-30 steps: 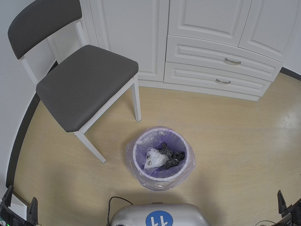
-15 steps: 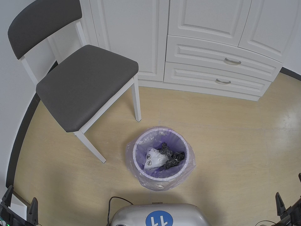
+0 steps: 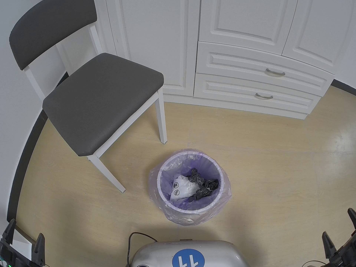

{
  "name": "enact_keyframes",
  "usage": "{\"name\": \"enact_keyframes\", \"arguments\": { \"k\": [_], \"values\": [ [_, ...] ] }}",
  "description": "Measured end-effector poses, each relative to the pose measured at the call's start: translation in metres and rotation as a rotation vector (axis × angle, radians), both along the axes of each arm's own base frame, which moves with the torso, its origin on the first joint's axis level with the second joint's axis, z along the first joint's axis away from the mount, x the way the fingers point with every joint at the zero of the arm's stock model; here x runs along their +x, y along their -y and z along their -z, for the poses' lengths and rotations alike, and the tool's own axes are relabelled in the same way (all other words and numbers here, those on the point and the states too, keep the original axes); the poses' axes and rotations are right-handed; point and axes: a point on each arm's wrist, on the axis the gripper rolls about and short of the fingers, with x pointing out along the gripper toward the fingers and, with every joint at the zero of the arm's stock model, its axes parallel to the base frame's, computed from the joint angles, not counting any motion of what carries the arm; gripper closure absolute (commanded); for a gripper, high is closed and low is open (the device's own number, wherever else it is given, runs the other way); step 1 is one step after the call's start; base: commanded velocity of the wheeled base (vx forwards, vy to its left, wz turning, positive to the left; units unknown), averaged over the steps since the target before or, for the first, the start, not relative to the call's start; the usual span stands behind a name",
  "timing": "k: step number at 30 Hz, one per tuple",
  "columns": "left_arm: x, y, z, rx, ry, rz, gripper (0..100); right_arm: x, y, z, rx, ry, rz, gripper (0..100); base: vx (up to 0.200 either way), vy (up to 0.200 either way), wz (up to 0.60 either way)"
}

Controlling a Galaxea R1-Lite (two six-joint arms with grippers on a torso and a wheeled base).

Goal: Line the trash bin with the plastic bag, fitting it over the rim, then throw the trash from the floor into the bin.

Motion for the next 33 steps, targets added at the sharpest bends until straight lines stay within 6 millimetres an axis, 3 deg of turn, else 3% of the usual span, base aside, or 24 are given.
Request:
{"name": "enact_keyframes", "arguments": {
  "k": [6, 15, 33],
  "values": [
    [0.0, 0.0, -0.0002, 0.0, 0.001, 0.0, 0, 0.0003, 0.004, 0.0003, 0.043, -0.006, 0.176, 0, 0.0, 0.0, 0.0],
    [-0.0001, 0.0, -0.0003, -0.004, 0.002, 0.0, 0, 0.0001, 0.0002, 0.0011, 0.104, -0.027, 0.009, 0, 0.0, 0.0, 0.0],
    [0.0, -0.0001, -0.0001, -0.01, 0.001, -0.003, 0, 0.0001, 0.0015, 0.0066, 0.161, -0.084, 0.068, 0, 0.0, 0.0, 0.0]
  ]
}}
